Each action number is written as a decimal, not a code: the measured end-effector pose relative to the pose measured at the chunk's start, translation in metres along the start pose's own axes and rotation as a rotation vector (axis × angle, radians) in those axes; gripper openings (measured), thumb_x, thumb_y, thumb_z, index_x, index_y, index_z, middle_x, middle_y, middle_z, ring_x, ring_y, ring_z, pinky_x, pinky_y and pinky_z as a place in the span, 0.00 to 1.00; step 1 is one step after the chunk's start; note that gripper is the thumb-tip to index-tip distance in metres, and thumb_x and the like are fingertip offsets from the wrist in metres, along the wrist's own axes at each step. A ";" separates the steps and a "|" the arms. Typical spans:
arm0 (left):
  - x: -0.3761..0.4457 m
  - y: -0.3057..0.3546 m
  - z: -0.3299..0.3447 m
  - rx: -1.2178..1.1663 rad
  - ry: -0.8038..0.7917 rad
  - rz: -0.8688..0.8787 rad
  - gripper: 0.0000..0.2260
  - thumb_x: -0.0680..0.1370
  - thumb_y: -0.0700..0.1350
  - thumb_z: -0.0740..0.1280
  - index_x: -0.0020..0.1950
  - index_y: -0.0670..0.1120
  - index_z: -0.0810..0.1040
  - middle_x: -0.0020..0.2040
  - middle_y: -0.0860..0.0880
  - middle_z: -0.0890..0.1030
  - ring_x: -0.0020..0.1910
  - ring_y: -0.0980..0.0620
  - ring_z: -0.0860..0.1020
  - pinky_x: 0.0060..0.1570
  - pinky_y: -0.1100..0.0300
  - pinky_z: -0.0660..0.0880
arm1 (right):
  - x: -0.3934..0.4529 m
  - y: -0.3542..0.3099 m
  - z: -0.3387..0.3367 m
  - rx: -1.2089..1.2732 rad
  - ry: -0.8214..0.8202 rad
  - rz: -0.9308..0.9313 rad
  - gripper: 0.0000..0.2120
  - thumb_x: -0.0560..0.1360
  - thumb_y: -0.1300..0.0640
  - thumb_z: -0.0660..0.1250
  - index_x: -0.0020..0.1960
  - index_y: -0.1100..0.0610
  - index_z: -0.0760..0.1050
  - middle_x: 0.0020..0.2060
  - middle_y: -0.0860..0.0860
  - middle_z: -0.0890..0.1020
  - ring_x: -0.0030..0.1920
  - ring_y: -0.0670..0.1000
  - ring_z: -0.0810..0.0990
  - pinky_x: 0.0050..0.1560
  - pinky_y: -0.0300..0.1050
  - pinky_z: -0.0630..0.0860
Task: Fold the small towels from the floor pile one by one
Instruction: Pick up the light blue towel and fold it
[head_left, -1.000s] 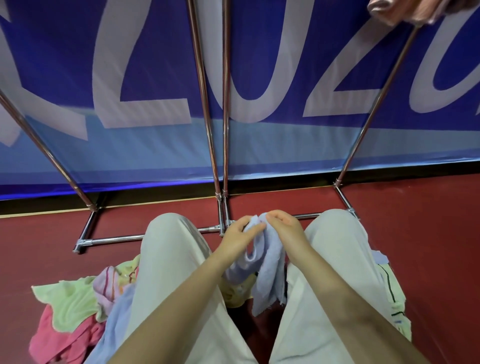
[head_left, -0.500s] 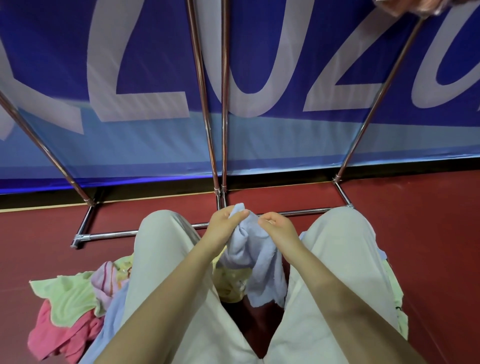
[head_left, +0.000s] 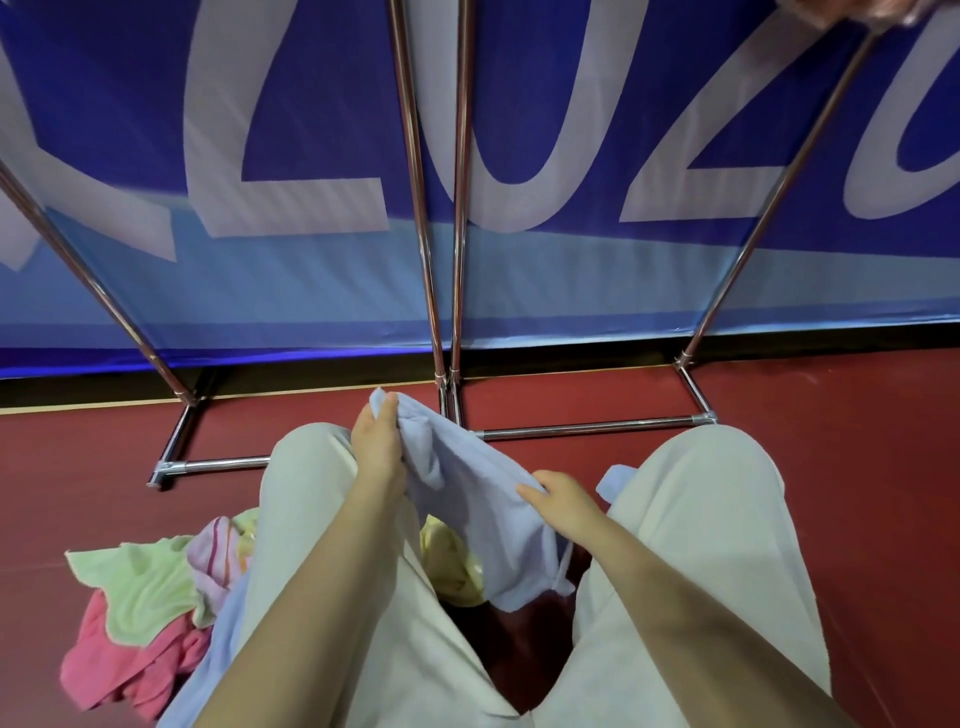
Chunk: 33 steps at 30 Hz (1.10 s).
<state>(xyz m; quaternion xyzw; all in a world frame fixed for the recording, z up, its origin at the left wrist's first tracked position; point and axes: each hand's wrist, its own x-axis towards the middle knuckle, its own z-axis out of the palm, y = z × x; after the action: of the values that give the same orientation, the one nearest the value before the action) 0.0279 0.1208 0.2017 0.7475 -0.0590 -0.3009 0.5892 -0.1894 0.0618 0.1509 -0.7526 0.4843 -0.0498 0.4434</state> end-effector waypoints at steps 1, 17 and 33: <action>0.002 -0.002 -0.002 0.001 0.018 -0.015 0.18 0.82 0.53 0.58 0.63 0.41 0.75 0.55 0.40 0.79 0.53 0.43 0.76 0.57 0.50 0.73 | -0.001 -0.004 -0.001 0.005 -0.001 0.021 0.17 0.77 0.53 0.62 0.34 0.54 0.60 0.30 0.49 0.63 0.33 0.49 0.62 0.35 0.45 0.59; -0.020 -0.032 0.025 0.254 -0.194 0.046 0.17 0.83 0.49 0.55 0.57 0.39 0.77 0.49 0.43 0.78 0.49 0.45 0.75 0.47 0.57 0.68 | -0.005 -0.033 -0.024 0.321 0.331 0.084 0.13 0.80 0.56 0.59 0.55 0.63 0.77 0.48 0.55 0.79 0.52 0.57 0.77 0.55 0.49 0.71; -0.039 -0.034 0.034 0.229 -0.374 0.431 0.14 0.84 0.44 0.56 0.60 0.46 0.80 0.58 0.51 0.80 0.58 0.56 0.75 0.59 0.64 0.68 | -0.015 -0.042 -0.036 0.257 0.232 -0.201 0.08 0.80 0.59 0.61 0.52 0.61 0.78 0.43 0.49 0.78 0.44 0.44 0.74 0.41 0.21 0.65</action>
<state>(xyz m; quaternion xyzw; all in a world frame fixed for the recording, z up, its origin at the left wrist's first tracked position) -0.0308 0.1193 0.1815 0.7111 -0.3570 -0.2926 0.5303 -0.1864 0.0570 0.2076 -0.7234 0.4442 -0.2415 0.4702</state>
